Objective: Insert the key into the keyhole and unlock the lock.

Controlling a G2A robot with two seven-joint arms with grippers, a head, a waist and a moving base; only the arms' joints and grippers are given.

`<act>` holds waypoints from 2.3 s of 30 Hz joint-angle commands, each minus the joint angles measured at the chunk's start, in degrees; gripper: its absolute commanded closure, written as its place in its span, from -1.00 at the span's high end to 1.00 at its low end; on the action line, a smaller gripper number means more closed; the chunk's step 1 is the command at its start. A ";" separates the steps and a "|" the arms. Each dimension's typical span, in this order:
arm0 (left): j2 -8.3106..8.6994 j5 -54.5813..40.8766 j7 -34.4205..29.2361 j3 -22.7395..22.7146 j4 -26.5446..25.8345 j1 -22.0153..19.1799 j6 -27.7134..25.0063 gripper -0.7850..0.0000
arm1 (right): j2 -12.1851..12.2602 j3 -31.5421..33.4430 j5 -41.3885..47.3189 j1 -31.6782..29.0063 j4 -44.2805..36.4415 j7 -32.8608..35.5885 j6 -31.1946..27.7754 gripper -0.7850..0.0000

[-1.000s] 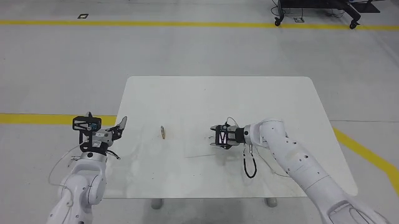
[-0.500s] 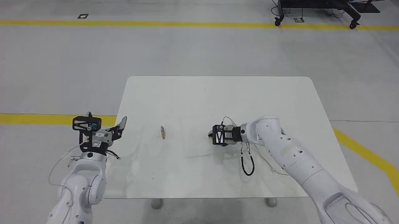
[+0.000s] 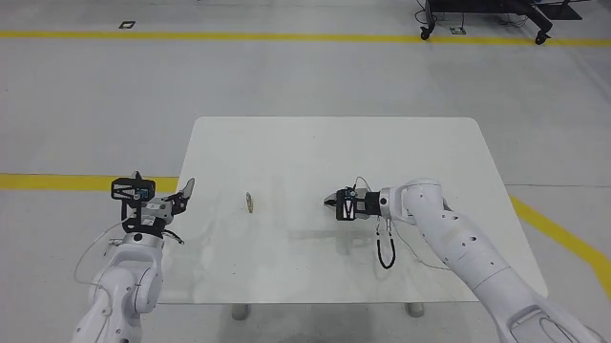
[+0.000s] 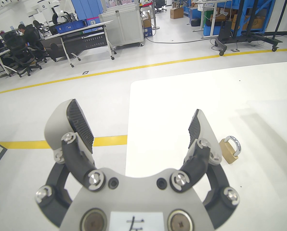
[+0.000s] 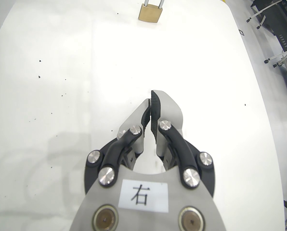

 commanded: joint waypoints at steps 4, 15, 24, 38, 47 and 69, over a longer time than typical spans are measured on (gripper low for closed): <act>0.00 0.00 0.00 0.00 0.00 0.00 0.00 1.00 | 0.00 0.00 -0.01 0.00 0.00 0.01 -0.01 -1.00; 0.02 22.72 -6.39 11.82 -4.35 -5.54 -5.81 1.00 | 0.00 0.00 -0.01 0.00 0.00 0.01 -0.01 -1.00; -0.42 31.77 -13.98 18.54 -1.53 -12.16 -10.44 1.00 | 0.00 0.00 -0.01 0.00 0.00 0.01 -0.01 -1.00; -4.37 40.16 -22.62 40.34 11.72 -28.81 -22.19 1.00 | 0.00 0.00 -0.01 0.00 0.00 0.01 -0.01 -1.00; -7.43 38.49 -25.78 45.93 22.13 -33.88 -17.47 1.00 | 0.00 0.00 -0.01 0.00 0.00 0.01 -0.01 -1.00; -6.38 34.78 -21.18 38.09 14.00 -27.65 -13.75 1.00 | 3.04 9.22 7.43 -7.44 -7.32 -8.49 -1.07 -1.00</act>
